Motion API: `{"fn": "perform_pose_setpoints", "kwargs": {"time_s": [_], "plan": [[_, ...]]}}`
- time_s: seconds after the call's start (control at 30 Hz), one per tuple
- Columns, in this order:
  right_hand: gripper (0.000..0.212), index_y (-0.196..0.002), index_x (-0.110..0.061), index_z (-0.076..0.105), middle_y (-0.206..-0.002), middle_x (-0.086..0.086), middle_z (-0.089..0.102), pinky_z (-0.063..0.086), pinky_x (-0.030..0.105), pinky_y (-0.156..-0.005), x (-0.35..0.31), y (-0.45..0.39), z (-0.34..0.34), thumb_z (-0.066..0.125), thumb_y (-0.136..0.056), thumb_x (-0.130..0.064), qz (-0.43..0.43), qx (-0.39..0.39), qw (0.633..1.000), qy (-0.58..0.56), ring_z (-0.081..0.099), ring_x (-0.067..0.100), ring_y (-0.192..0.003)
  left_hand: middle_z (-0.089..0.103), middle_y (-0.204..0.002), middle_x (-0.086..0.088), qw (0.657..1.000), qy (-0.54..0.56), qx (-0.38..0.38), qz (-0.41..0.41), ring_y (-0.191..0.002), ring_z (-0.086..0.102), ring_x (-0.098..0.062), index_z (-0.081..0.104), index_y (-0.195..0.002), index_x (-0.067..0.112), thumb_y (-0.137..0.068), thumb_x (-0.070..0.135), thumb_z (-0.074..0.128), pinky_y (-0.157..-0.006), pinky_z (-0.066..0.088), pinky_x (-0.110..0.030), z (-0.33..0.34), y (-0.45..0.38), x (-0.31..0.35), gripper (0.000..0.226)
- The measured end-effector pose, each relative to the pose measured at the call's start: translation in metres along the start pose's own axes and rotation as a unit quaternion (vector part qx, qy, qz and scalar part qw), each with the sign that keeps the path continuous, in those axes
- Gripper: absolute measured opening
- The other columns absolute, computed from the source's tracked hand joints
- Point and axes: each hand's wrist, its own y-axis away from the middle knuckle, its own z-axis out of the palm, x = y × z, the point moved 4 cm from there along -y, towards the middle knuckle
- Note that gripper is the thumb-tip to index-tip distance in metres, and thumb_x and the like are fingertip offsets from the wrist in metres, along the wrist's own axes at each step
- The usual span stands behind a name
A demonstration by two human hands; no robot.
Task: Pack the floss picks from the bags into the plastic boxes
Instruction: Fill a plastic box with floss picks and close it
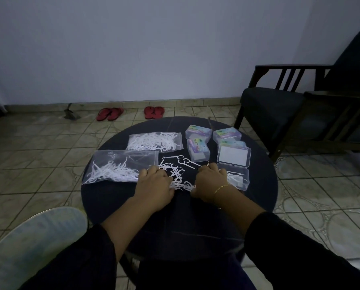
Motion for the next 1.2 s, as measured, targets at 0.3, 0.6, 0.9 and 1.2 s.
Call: {"fn": "perform_pose_setpoints", "kwargs": {"time_s": [0.3, 0.6, 0.9, 1.2], "plan": [[0.041, -0.117, -0.020, 0.064, -0.138, -0.002, 0.042, 0.030, 0.040, -0.099, 0.046, 0.009, -0.038, 0.055, -0.088, -0.047, 0.025, 0.100, 0.994, -0.047, 0.030, 0.023, -0.126, 0.061, -0.104, 0.009, 1.000, -0.012, -0.004, 0.023, -0.112, 0.040, -0.016, 0.069, -0.104, 0.028, -0.093, 0.041, 0.049, -0.083, 0.022, -0.034, -0.005, -0.015, 0.008, 0.027], [0.037, -0.119, -0.032, 0.064, -0.149, -0.001, 0.031, 0.024, 0.045, -0.105, 0.090, 0.008, -0.028, 0.052, -0.089, -0.051, 0.067, 0.115, 0.991, 0.020, 0.022, 0.025, -0.135, 0.064, -0.106, 0.011, 0.999, -0.014, 0.003, 0.038, -0.111, 0.042, -0.015, 0.069, -0.106, 0.029, -0.092, 0.047, 0.050, -0.086, 0.024, -0.034, -0.011, -0.022, 0.022, 0.029], [0.072, -0.143, -0.032, 0.032, -0.153, -0.001, 0.022, 0.023, 0.045, -0.108, 0.112, 0.037, 0.012, 0.057, -0.082, -0.061, 0.175, 0.187, 0.936, -0.241, 0.021, 0.024, -0.137, 0.063, -0.107, 0.012, 0.998, -0.012, 0.033, 0.044, -0.111, 0.043, -0.015, 0.068, -0.103, 0.027, -0.092, 0.049, 0.049, -0.089, 0.023, -0.034, -0.025, -0.037, 0.036, 0.031], [0.070, -0.144, -0.029, 0.031, -0.155, 0.000, 0.020, 0.020, 0.044, -0.109, 0.121, 0.048, 0.031, 0.054, -0.085, -0.059, 0.191, 0.257, 0.890, -0.325, 0.019, 0.023, -0.139, 0.060, -0.115, 0.013, 0.991, -0.011, 0.099, 0.091, -0.112, 0.041, -0.016, 0.064, -0.110, 0.030, -0.097, 0.045, 0.041, -0.084, 0.022, -0.033, -0.040, -0.061, 0.088, 0.031]]}}
